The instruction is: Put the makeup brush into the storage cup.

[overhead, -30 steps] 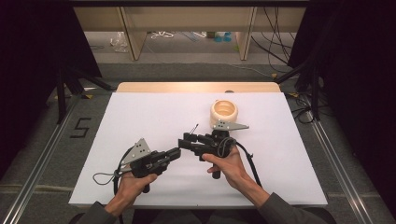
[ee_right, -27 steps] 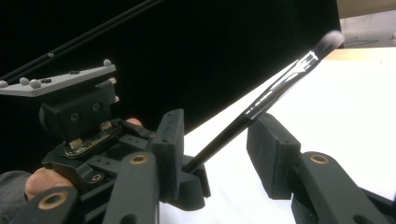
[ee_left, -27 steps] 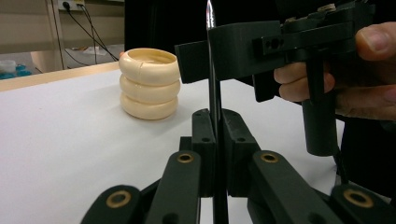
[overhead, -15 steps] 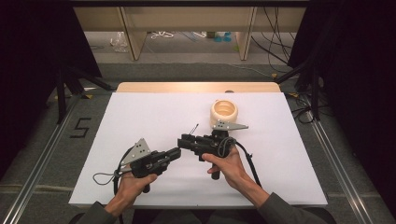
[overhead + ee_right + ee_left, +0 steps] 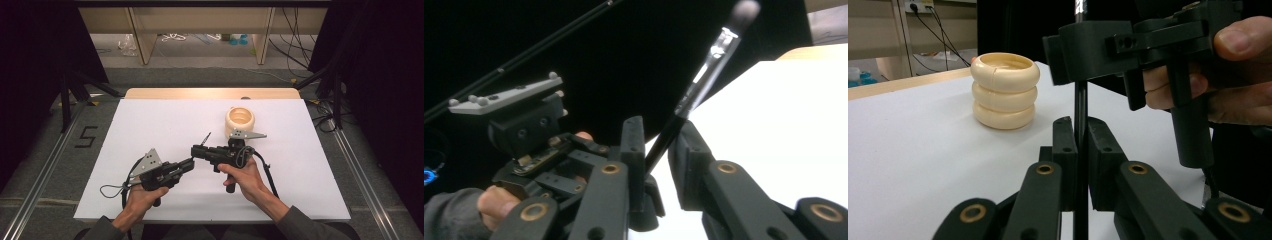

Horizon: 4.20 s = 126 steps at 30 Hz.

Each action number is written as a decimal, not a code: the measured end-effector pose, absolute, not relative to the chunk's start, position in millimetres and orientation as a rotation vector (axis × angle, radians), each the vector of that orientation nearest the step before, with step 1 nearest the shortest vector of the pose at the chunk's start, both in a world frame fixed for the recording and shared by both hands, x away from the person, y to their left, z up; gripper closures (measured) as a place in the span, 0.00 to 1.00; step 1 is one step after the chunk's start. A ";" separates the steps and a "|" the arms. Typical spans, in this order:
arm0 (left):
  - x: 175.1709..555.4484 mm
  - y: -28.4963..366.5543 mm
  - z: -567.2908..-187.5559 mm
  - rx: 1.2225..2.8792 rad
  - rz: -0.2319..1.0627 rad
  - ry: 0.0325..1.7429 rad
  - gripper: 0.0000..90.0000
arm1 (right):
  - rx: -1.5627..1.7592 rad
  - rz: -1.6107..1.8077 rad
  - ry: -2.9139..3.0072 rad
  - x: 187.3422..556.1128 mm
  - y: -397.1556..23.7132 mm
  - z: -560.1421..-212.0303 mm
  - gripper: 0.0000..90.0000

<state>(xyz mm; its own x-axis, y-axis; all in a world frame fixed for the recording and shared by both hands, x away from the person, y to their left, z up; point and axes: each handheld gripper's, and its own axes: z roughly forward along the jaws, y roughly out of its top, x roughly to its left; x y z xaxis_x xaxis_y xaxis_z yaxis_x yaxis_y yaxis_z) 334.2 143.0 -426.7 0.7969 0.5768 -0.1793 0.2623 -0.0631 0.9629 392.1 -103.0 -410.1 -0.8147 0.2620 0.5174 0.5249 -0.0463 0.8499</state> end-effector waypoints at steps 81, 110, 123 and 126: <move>335.2 149.6 -435.1 1.762 0.320 0.793 0.25 | -0.888 -1.976 -2.540 414.1 -176.4 -368.8 0.95; 334.5 148.6 -435.7 1.759 0.331 0.799 0.20 | -1.098 -1.974 -2.589 448.4 -209.3 -357.6 0.95; 334.3 149.0 -435.4 1.763 0.333 0.803 0.20 | -1.188 -1.985 -2.579 469.1 -221.2 -351.4 0.95; 334.2 148.8 -435.5 1.764 0.332 0.800 0.20 | -1.194 -2.015 -2.585 473.5 -222.3 -349.1 0.95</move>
